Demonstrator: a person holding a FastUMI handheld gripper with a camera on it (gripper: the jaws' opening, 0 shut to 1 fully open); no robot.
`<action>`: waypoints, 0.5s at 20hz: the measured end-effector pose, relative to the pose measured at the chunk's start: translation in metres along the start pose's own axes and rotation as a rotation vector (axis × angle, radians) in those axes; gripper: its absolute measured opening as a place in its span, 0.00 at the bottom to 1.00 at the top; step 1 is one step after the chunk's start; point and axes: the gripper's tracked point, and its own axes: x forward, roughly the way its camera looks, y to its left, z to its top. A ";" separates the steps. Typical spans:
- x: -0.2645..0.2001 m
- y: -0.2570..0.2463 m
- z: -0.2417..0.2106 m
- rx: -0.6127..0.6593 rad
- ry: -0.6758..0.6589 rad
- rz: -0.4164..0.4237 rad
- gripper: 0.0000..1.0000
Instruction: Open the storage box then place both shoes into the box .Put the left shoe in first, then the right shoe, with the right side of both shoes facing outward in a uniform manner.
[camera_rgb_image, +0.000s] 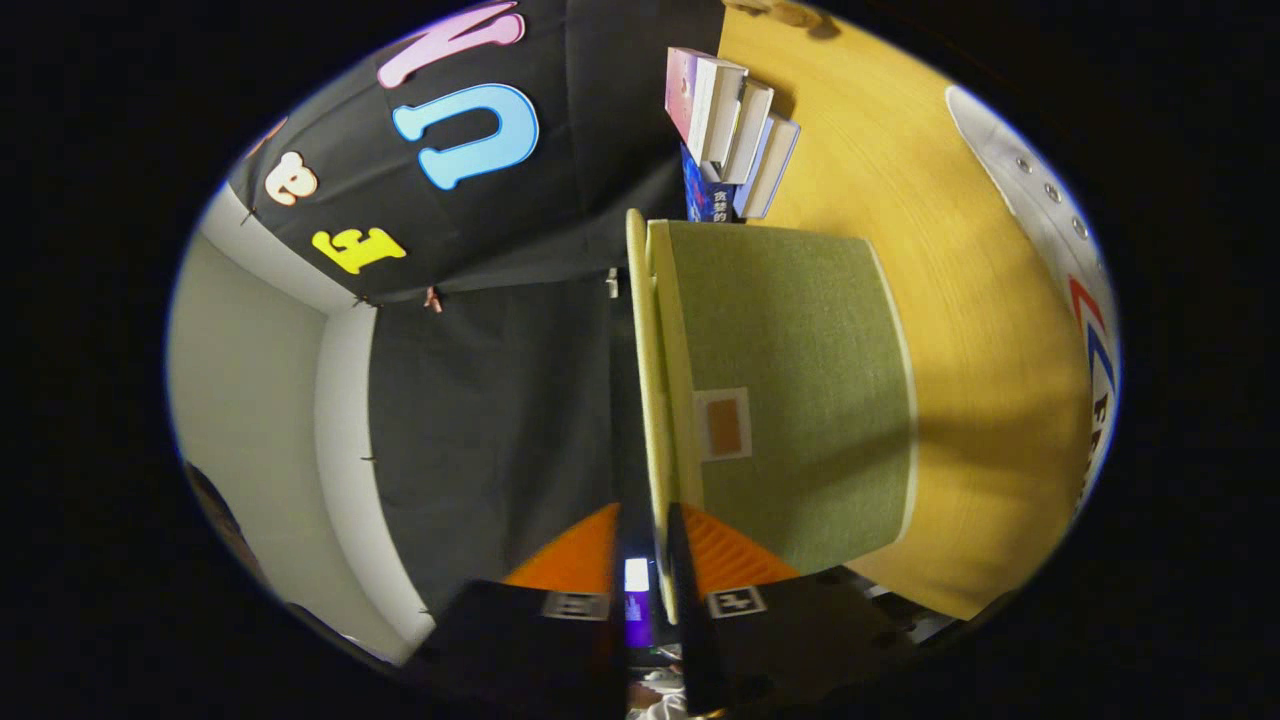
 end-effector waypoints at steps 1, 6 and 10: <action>0.001 0.000 0.002 0.009 0.007 -0.005 0.09; -0.001 0.020 -0.016 -0.048 0.051 -0.068 0.05; 0.002 0.044 -0.015 -0.144 0.063 -0.141 0.05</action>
